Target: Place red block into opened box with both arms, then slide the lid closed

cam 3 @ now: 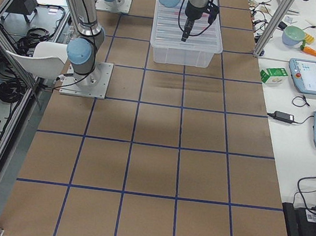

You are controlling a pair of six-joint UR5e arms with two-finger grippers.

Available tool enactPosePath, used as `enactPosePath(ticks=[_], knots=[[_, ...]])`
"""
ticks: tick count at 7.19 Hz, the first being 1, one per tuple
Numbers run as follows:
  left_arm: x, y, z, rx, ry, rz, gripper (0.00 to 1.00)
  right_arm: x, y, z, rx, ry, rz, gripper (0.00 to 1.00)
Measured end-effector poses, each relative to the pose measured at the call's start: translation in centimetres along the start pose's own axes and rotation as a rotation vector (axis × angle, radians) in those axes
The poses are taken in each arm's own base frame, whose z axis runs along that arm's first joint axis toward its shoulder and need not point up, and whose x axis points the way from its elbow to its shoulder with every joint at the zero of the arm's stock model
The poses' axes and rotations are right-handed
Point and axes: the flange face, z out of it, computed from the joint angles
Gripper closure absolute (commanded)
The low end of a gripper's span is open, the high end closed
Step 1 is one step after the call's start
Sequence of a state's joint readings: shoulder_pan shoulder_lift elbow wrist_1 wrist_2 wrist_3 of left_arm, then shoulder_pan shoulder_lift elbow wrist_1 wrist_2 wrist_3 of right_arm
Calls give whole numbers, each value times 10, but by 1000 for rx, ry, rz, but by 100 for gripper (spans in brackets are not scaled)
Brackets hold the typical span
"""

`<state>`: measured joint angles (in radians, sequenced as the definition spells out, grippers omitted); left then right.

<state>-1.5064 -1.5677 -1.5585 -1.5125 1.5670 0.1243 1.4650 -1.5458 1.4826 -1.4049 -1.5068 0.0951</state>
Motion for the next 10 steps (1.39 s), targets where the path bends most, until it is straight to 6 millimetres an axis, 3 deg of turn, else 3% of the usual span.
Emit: enactPosePath(ticks=[2, 3, 5, 10], knots=[[0, 0, 0, 0, 0, 0, 0, -35, 30, -2, -3, 25, 47, 0], [0, 0, 0, 0, 0, 0, 0, -43, 40, 4, -10, 52, 44, 0], [0, 0, 0, 0, 0, 0, 0, -43, 58, 16, -11, 81, 32, 0], [0, 0, 0, 1, 0, 1, 0, -41, 63, 16, 7, 78, 30, 0]])
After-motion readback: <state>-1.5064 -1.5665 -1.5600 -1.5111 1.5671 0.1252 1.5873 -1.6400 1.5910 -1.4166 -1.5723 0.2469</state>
